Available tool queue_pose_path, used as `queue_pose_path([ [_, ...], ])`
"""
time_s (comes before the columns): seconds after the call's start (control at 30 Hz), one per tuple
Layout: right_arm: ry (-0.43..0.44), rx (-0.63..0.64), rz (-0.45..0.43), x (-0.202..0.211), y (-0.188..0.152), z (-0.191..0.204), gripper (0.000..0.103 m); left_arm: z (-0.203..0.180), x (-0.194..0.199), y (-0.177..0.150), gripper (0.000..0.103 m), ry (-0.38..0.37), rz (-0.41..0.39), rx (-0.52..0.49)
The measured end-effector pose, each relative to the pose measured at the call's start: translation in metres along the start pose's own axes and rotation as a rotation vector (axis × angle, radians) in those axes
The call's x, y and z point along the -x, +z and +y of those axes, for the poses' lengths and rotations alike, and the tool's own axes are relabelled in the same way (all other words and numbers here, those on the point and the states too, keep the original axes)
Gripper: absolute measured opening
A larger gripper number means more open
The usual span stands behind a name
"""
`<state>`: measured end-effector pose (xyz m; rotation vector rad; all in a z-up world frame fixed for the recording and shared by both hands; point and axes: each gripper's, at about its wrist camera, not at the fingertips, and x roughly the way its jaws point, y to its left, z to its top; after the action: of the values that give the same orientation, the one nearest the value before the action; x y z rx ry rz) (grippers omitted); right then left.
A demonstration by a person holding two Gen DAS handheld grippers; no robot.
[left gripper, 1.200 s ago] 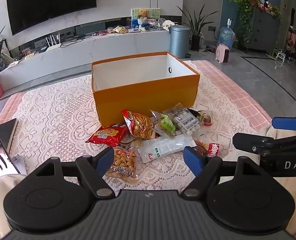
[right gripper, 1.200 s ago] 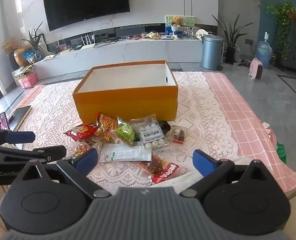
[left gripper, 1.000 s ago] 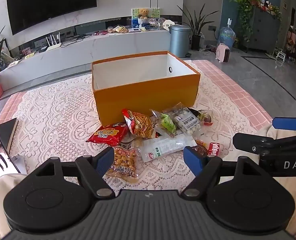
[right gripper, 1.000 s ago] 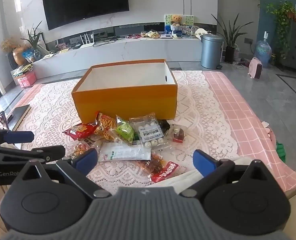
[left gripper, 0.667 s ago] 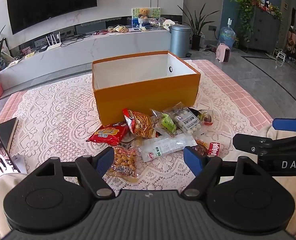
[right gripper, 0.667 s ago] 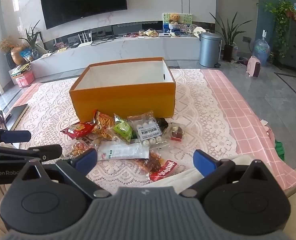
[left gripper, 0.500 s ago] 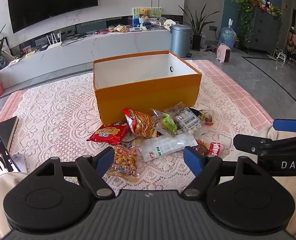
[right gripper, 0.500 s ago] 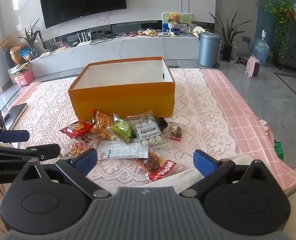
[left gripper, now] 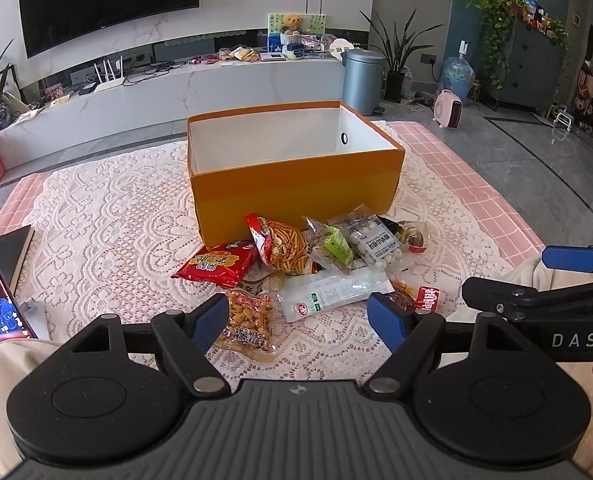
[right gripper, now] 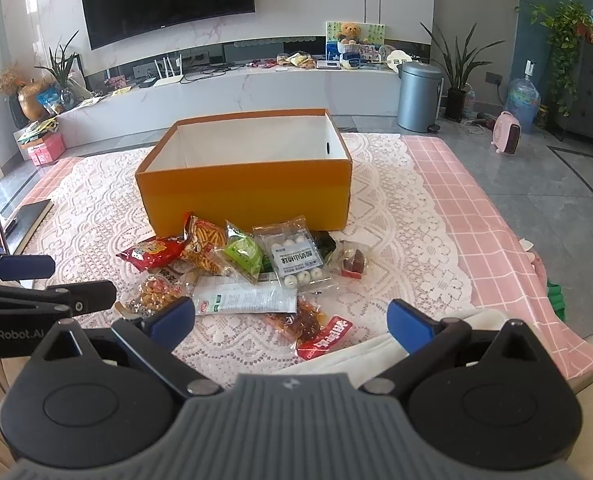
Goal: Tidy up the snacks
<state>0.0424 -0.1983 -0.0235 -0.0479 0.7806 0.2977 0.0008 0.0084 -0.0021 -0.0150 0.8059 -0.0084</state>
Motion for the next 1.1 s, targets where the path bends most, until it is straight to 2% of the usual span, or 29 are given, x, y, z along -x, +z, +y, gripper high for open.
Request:
queue_pose_path([
  [1.1,-0.013,0.002,0.012,-0.0038,0.0003,-0.0014,0.099,0.0006,0.0001,-0.0008,0.092,0.0,0.001,0.004],
])
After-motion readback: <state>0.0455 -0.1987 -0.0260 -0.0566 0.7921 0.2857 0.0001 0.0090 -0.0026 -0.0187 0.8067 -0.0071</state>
